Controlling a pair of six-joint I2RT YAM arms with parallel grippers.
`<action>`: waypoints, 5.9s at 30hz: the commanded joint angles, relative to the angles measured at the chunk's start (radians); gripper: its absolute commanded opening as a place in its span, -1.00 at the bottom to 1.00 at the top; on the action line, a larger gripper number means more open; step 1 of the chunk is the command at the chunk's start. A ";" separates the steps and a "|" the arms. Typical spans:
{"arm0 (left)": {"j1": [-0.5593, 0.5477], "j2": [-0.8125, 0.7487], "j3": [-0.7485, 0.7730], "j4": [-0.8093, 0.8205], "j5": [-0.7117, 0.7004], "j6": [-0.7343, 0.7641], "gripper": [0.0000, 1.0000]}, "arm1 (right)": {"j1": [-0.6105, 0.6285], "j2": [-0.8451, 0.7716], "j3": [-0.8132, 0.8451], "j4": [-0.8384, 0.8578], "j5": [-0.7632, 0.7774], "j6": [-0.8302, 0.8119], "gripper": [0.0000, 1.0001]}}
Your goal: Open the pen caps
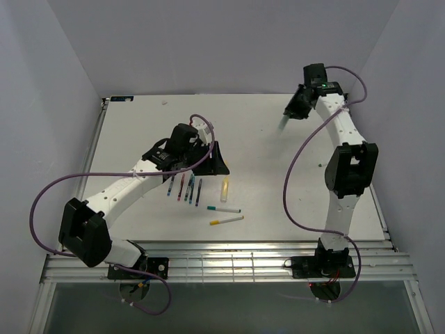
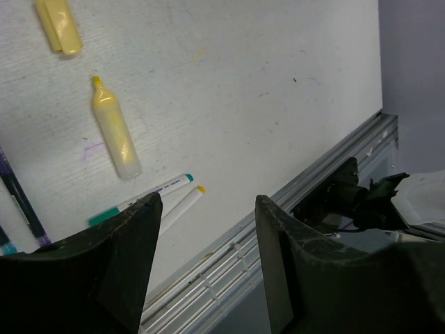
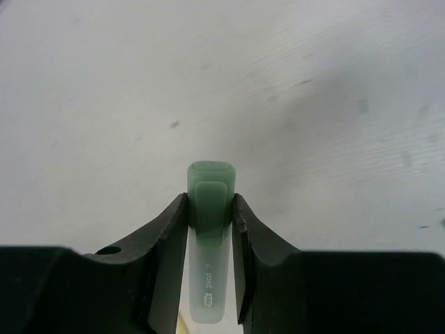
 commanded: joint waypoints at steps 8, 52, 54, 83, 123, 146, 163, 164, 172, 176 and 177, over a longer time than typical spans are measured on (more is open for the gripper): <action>0.018 -0.054 -0.010 0.043 0.260 -0.070 0.35 | 0.446 -0.429 -0.346 0.108 -0.177 0.013 -0.85; -0.008 -0.053 -0.051 0.092 0.248 -0.136 -0.73 | 0.682 -0.465 -0.366 0.033 -0.123 0.125 -0.81; -0.008 -0.056 -0.061 0.082 0.243 -0.132 -0.93 | 0.682 -0.462 -0.371 0.030 -0.125 0.119 -0.81; 0.012 -0.172 -0.409 0.892 0.550 -0.507 -1.00 | 0.488 -0.572 -0.783 0.968 -0.694 0.392 -0.85; 0.101 -0.111 -0.499 1.340 0.641 -0.842 -1.00 | 0.507 -0.586 -0.909 1.276 -0.991 0.471 0.24; 0.132 -0.079 -0.498 1.380 0.635 -0.891 -1.00 | 0.530 -0.549 -0.912 1.296 -1.014 0.488 -0.44; 0.130 -0.129 -0.151 0.301 0.420 -0.141 -1.00 | 0.542 -0.402 -0.360 0.076 -0.350 -0.056 -0.85; 0.130 -0.134 -0.153 0.277 0.409 -0.114 -1.00 | 0.540 -0.398 -0.354 0.072 -0.349 -0.056 -0.85; 0.130 -0.220 -0.274 0.455 0.508 -0.199 -1.00 | 0.479 -0.419 -0.558 0.347 -0.650 0.069 -0.85; 0.143 -0.264 -0.409 0.802 0.598 -0.418 -1.00 | 0.448 -0.474 -0.760 0.763 -0.877 0.323 -0.85; 0.143 -0.269 -0.462 0.861 0.605 -0.464 -1.00 | 0.442 -0.488 -0.792 0.953 -0.899 0.365 -0.85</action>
